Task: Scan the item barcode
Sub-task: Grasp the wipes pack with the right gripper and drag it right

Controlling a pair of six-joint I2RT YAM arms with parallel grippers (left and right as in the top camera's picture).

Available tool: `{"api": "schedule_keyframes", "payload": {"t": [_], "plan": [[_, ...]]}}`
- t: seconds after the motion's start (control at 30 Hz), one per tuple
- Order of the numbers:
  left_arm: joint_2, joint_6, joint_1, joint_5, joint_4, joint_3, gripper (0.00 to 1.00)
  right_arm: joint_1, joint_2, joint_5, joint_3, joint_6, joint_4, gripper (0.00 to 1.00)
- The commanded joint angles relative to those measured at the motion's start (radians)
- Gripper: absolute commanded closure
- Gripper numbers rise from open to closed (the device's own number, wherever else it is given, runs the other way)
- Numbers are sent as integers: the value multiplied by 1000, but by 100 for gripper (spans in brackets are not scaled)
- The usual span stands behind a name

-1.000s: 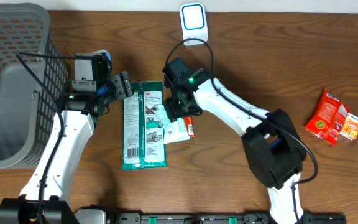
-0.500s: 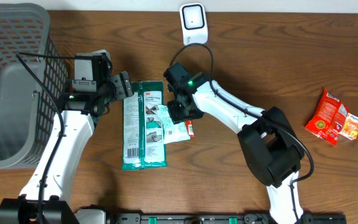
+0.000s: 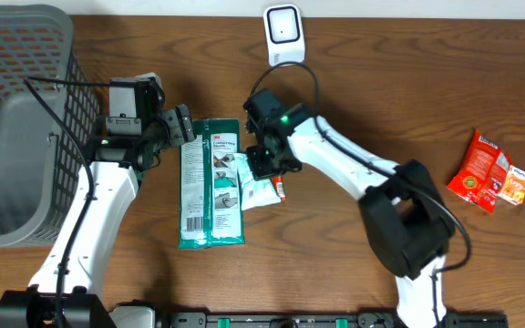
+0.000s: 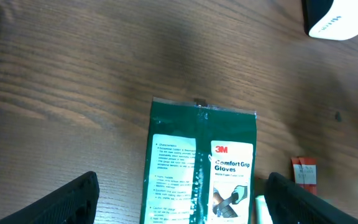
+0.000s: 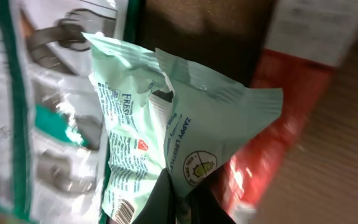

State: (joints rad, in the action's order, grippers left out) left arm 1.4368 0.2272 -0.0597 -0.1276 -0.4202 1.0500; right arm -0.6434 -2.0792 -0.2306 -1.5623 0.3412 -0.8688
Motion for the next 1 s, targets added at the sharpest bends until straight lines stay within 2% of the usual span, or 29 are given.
{"api": "schedule_keyframes", "payload": {"t": [0.0, 0.2, 0.3, 0.53, 0.7, 0.77, 0.8, 0.87, 0.97], "plan": [[-5, -13, 2, 9, -2, 14, 14, 80, 154, -21, -30, -69, -57, 99], [-5, -13, 2, 9, -2, 14, 14, 211, 208, -22, -27, -175, -193, 99], [-5, -13, 2, 9, -2, 14, 14, 261, 204, -21, 14, -187, -188, 99], [-5, -13, 2, 9, -2, 14, 14, 343, 195, -22, 237, -186, 31, 99], [-5, -13, 2, 9, -2, 14, 14, 362, 195, -21, 343, -186, 129, 98], [-5, -13, 2, 9, -2, 14, 14, 361, 195, -22, 367, -186, 161, 80], [-5, -13, 2, 9, -2, 14, 14, 361, 195, -22, 370, -192, 163, 67], [-5, -13, 2, 9, -2, 14, 14, 362, 196, -22, 370, -209, 161, 59], [-5, -13, 2, 9, -2, 14, 14, 376, 205, -54, 352, -216, 127, 56]]}}
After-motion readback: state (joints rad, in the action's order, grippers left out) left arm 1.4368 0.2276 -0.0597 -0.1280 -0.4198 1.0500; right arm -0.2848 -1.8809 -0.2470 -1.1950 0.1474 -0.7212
